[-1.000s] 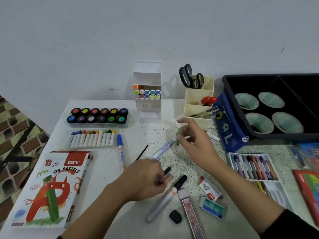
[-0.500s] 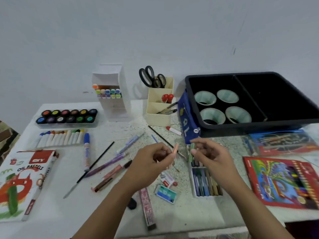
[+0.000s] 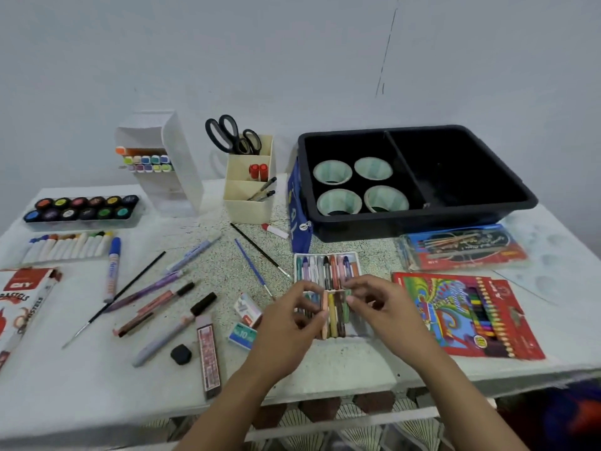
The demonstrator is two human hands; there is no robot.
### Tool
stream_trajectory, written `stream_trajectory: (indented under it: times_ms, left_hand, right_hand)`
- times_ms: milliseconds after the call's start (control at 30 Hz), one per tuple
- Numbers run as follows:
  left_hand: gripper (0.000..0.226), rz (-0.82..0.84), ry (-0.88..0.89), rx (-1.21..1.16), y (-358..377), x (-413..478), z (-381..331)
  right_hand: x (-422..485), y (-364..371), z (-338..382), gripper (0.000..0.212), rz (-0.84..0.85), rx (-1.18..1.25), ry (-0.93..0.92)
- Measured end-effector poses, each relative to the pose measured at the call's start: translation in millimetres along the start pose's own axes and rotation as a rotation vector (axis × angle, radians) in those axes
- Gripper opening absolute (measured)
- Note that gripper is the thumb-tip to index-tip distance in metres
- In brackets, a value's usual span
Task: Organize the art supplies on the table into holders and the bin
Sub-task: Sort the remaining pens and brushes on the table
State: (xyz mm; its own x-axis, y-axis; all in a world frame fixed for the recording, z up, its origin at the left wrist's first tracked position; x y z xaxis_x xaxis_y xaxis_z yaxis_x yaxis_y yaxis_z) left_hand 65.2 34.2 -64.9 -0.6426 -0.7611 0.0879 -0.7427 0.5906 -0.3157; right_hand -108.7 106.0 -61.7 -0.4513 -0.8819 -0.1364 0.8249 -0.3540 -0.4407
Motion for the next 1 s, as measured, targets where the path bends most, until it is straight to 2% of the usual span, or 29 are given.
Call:
stream_trajectory:
  times_ms: [300, 400, 500, 633, 767, 1000]
  left_hand:
    - [0.039, -0.051, 0.059, 0.029, 11.1, 8.1, -10.0]
    - [0.036, -0.042, 0.053, -0.031, 13.9, 14.9, -10.9]
    - [0.030, -0.027, 0.147, -0.014, 18.0, 14.0, -20.9]
    - [0.018, -0.025, 0.379, 0.231, 28.7, 5.5, -24.2]
    - [0.012, -0.035, 0.574, 0.467, 39.9, -2.1, -8.2]
    - [0.024, 0.141, 0.582, 0.613, 47.6, -0.3, -3.0]
  right_hand:
    - [-4.6, -13.6, -6.0, 0.015, -0.094, -0.038, 0.023]
    - [-7.0, -12.0, -8.6, 0.013, -0.052, -0.004, 0.046]
    - [-7.7, -8.3, -11.7, 0.013, -0.022, -0.021, 0.038]
    - [-2.3, -8.0, -18.8, 0.020, -0.052, -0.174, -0.010]
    - [-0.6, -9.2, -18.7, 0.021, -0.069, -0.167, -0.034]
    - [-1.3, -9.0, -21.6, 0.023, -0.124, -0.187, -0.087]
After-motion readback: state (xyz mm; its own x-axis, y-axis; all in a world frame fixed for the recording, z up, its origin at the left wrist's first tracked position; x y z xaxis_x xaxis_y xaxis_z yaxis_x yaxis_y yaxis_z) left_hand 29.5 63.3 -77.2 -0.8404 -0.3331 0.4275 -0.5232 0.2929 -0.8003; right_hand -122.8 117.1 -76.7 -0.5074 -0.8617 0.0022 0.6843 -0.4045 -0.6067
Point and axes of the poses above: each hand's wrist, its own x-axis towards the middle knuckle, its own y-axis out of the palm, z = x × y, the point moved 4 cm from there along x, towards the middle knuckle, and after that the axes turned 10 degrees about y, right-handed, at the moved point
